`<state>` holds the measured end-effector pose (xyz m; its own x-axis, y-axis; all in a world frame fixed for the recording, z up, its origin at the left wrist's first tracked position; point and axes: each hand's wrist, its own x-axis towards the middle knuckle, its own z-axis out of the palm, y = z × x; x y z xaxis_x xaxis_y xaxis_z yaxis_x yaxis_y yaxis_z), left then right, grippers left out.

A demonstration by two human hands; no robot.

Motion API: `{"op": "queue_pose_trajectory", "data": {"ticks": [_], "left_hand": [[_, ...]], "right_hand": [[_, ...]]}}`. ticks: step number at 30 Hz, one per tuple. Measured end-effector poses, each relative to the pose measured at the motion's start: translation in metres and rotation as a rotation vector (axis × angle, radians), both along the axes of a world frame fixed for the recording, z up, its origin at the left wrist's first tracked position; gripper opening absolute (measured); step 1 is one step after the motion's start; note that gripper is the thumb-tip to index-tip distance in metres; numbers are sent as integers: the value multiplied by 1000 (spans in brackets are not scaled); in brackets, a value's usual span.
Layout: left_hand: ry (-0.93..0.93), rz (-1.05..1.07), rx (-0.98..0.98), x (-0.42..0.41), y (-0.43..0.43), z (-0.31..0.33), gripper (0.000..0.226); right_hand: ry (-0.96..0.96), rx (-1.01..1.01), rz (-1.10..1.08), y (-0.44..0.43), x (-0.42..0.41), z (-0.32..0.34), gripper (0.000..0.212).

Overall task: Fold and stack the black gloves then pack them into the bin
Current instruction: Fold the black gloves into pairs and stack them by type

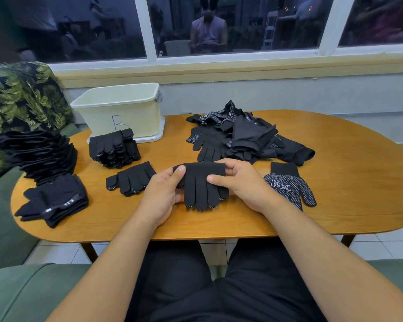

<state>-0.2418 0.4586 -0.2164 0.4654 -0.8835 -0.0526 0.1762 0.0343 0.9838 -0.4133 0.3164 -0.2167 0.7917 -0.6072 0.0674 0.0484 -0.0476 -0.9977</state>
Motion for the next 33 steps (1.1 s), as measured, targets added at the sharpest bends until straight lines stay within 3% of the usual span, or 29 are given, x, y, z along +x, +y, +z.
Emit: {"op": "queue_pose_trajectory", "data": {"ticks": [6,11,13,15,18,21,28,33], "left_hand": [[-42,94,-49,-5,3,2,37],[-332,267,-105,0,16,-4,56],[-307,349,-145,3,24,-2,52],[-281,454,-161,9,34,1,37],[-397,600,-100,22,52,2,15],[-445,657,-12,42,64,3,5],[-380,633,120,108,73,17,25],[-546,602,314,124,69,12,33]], "right_hand": [[-12,5,-41,-2,7,1,35],[2,6,-63,6,27,18,50],[-50,47,-26,16,37,25,56],[-102,83,31,27,51,25,49],[-45,-4,32,42,77,20,22],[-5,-13,17,54,107,23,19],[109,128,-2,62,178,45,26],[211,136,-21,55,200,33,27]]}}
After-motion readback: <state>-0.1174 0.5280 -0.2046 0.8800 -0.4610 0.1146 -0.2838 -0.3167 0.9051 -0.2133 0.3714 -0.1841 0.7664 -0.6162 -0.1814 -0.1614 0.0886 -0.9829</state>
